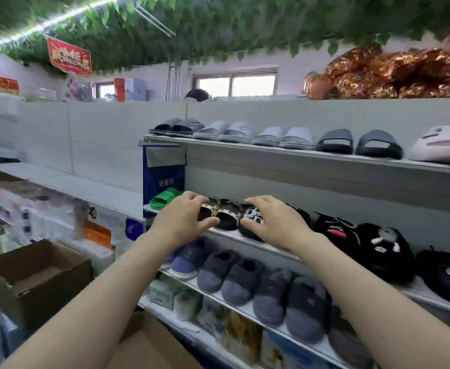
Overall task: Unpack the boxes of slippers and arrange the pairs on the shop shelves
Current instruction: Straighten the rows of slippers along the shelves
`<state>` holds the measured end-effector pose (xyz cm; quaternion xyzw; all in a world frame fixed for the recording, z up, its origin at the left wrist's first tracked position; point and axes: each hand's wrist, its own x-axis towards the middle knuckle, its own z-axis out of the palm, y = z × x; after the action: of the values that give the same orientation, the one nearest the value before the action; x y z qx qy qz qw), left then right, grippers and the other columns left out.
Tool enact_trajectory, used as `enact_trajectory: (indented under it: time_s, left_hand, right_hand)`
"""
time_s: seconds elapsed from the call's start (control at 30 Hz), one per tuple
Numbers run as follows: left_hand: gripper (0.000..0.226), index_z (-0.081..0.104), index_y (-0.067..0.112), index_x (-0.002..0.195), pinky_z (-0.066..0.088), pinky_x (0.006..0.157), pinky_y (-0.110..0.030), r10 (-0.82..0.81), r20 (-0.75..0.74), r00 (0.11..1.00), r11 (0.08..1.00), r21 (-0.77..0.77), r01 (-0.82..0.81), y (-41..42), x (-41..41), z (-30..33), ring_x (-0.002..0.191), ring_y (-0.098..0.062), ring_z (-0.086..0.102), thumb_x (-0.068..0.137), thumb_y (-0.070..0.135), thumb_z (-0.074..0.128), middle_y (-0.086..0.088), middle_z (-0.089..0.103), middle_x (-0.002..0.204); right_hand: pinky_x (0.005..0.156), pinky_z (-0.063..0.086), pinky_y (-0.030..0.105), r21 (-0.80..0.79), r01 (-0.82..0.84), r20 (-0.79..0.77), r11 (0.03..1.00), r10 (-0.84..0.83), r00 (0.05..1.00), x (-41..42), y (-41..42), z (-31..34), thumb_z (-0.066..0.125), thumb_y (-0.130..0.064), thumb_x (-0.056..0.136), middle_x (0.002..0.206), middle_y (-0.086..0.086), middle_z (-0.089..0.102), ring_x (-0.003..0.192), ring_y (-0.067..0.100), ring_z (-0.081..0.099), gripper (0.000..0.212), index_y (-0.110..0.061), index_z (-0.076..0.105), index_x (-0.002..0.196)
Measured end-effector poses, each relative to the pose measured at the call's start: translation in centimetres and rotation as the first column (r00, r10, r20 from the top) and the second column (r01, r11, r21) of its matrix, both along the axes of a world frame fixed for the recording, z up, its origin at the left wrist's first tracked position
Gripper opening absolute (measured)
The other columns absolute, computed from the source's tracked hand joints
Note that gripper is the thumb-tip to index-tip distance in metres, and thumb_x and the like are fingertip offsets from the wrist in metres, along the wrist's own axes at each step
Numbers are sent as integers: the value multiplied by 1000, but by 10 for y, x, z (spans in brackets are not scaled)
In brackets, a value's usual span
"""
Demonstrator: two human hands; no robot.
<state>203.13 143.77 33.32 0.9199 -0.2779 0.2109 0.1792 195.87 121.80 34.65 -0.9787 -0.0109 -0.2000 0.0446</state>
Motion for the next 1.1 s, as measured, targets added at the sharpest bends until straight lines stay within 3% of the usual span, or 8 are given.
enact_trajectory:
  time_s: [0.33, 0.57, 0.8, 1.1]
  left_hand:
    - [64, 50, 24, 142, 47, 101, -37, -95, 36, 995, 995, -21, 95, 71, 149, 19, 125, -18, 52, 89, 59, 60, 1, 47, 142]
    - [66, 48, 25, 143, 47, 101, -37, -232, 12, 973, 972, 54, 231, 114, 241, 26, 127, -17, 50, 90, 63, 56, 3, 45, 144]
    - [64, 48, 26, 143, 44, 102, -36, -309, 63, 949, 950, 72, 305, 128, 289, 49, 130, -18, 48, 90, 62, 56, 1, 46, 145]
    - [61, 51, 23, 141, 43, 106, -38, -303, 107, 947, 952, -6, 305, 136, 338, 77, 131, -18, 48, 91, 58, 57, 0, 48, 142]
  right_hand:
    - [105, 45, 40, -40, 109, -14, 993, -109, 994, 127, 80, 21, 50, -58, 97, 154, -6, 40, 138, 19, 43, 58, -33, 41, 148]
    - [106, 43, 40, 8, 248, -20, 969, -248, 969, 190, 140, 25, 50, -58, 97, 153, -5, 42, 137, 20, 44, 57, -33, 42, 147]
    - [107, 42, 40, -24, 316, 4, 948, -316, 949, 224, 163, 45, 50, -60, 96, 152, -3, 42, 136, 23, 45, 60, -33, 41, 148]
    - [105, 44, 40, -14, 285, 93, 958, -283, 955, 264, 158, 72, 50, -59, 96, 149, -4, 47, 132, 21, 50, 56, -33, 44, 146]
